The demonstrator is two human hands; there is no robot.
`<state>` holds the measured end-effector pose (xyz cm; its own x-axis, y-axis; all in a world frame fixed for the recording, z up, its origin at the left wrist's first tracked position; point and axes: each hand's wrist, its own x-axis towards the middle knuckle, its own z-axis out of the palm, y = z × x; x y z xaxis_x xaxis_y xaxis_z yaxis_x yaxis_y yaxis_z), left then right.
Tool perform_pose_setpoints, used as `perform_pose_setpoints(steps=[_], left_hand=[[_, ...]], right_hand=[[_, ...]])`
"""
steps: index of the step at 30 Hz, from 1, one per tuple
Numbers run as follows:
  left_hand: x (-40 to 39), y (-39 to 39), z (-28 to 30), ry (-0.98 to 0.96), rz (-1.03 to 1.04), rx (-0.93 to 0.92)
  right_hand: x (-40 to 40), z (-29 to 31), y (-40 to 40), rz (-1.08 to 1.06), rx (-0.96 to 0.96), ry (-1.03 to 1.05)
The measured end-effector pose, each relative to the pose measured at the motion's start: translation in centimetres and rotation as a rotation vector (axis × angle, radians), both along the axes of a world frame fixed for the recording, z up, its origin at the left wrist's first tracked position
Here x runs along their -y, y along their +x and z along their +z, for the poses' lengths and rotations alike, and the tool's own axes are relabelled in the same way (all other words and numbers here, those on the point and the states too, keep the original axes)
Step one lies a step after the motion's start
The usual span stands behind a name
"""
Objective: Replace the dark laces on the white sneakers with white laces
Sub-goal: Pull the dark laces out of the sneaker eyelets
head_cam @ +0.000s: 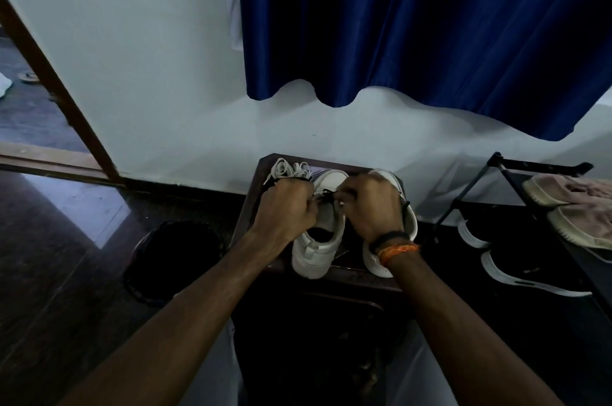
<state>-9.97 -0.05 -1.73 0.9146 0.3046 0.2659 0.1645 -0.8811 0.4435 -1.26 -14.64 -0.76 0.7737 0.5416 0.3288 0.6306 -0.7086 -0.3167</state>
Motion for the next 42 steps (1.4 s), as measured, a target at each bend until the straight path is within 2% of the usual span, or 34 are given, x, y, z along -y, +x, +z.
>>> perform_pose_setpoints(steps=[2,5,7,11,13,16,20,22,25,28,31,34,36,38,42], left_hand=[[-0.1,-0.1,0.1,0.009,0.016,-0.003],[-0.1,0.0,0.0,0.001,0.018,-0.003],[0.0,0.0,-0.1,0.0,0.02,-0.008],[-0.1,0.0,0.0,-0.048,0.008,0.003],[-0.1,0.0,0.0,-0.049,0.006,-0.008],[-0.1,-0.1,0.1,-0.034,0.007,-0.019],[-0.2,0.0,0.1,0.003,0.0,-0.027],[-0.1,-0.1,0.1,0.003,-0.005,-0.02],[-0.2,-0.3,-0.1,0.0,0.009,-0.026],[-0.5,-0.4,-0.3,-0.025,0.013,-0.019],[-0.4,-0.3,-0.3,-0.027,0.018,-0.019],[-0.3,-0.3,-0.1,-0.034,0.015,-0.024],[-0.4,-0.4,0.0,-0.044,0.015,-0.044],[-0.4,-0.4,0.1,-0.04,0.017,-0.055],[-0.5,-0.6,-0.1,-0.03,0.009,-0.039]], right_hand=[[1.1,0.4,0.7,-0.147,-0.043,0.12],[2.2,1.3,1.2,-0.28,-0.081,0.118],[1.9,1.9,0.8,-0.237,-0.096,0.072],[-0.2,2.1,-0.8,0.073,-0.125,-0.018],[-1.3,1.1,-1.4,0.157,-0.089,-0.125],[-1.9,0.0,-1.6,0.116,0.05,-0.246],[-1.7,-0.8,-1.5,0.129,0.185,-0.256],[-1.3,-0.5,-1.3,0.096,0.182,-0.183],[0.3,0.4,-0.4,-0.08,0.072,-0.011],[1.5,1.4,0.2,-0.202,0.016,0.063],[1.0,2.1,-0.4,-0.142,-0.003,0.037],[-0.2,2.3,-1.4,0.056,-0.014,-0.006],[-1.3,1.8,-1.9,0.129,0.019,-0.117],[-2.1,1.0,-2.1,0.129,0.066,-0.243],[-2.1,-0.3,-2.1,0.093,0.16,-0.278]])
